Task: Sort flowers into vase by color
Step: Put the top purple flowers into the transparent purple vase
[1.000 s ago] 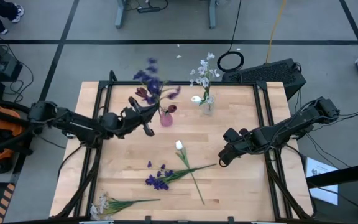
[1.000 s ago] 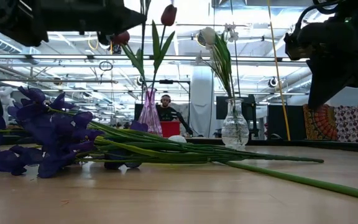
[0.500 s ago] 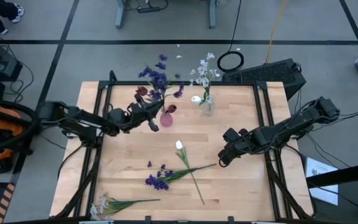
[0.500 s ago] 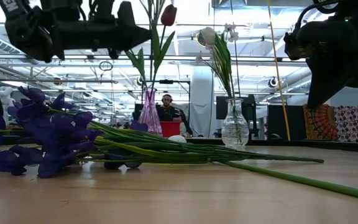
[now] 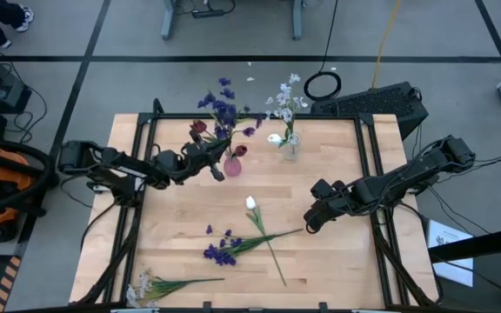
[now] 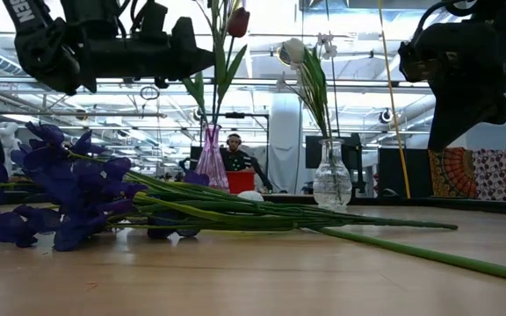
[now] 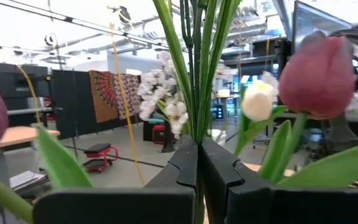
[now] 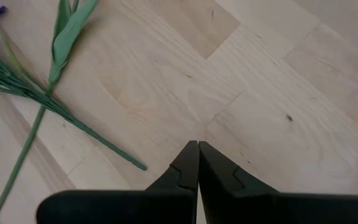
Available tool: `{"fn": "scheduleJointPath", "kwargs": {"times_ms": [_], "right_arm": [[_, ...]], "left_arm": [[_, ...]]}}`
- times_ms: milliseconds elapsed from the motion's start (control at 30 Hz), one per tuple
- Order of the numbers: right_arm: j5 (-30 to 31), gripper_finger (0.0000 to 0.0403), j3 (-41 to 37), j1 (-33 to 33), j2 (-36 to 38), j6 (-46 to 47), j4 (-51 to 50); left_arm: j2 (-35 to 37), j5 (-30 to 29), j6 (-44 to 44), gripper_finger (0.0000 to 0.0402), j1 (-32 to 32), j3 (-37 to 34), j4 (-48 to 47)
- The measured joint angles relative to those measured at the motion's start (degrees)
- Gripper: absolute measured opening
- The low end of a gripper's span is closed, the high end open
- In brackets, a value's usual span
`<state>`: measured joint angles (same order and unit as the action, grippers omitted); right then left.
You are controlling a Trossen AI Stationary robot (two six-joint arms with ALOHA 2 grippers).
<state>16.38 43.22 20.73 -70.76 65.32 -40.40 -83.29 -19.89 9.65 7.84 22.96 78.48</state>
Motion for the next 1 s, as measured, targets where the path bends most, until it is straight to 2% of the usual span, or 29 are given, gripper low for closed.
{"fn": "scheduleJointPath", "kwargs": {"times_ms": [300, 667, 900, 1000], "right_arm": [[0.0, 0.0, 0.0, 0.0, 0.0, 0.42, -0.04], [0.0, 0.0, 0.0, 0.0, 0.0, 1.51, -0.02], [-0.19, 0.0, 0.0, 0.0, -0.01, 1.51, 1.41], [-0.2, 0.0, 0.0, 0.0, -0.02, 1.51, 2.29]], "left_arm": [[0.02, -0.27, -0.17, 0.0006, 1.25, 0.02, 0.65], [0.01, 0.63, -1.81, 0.0006, 1.2, 0.02, -5.91], [-4.0, 0.78, -3.47, 0.0006, 1.2, 0.04, -4.68], [-7.51, 0.79, -4.84, 0.0006, 0.79, 0.04, -0.92]]}}
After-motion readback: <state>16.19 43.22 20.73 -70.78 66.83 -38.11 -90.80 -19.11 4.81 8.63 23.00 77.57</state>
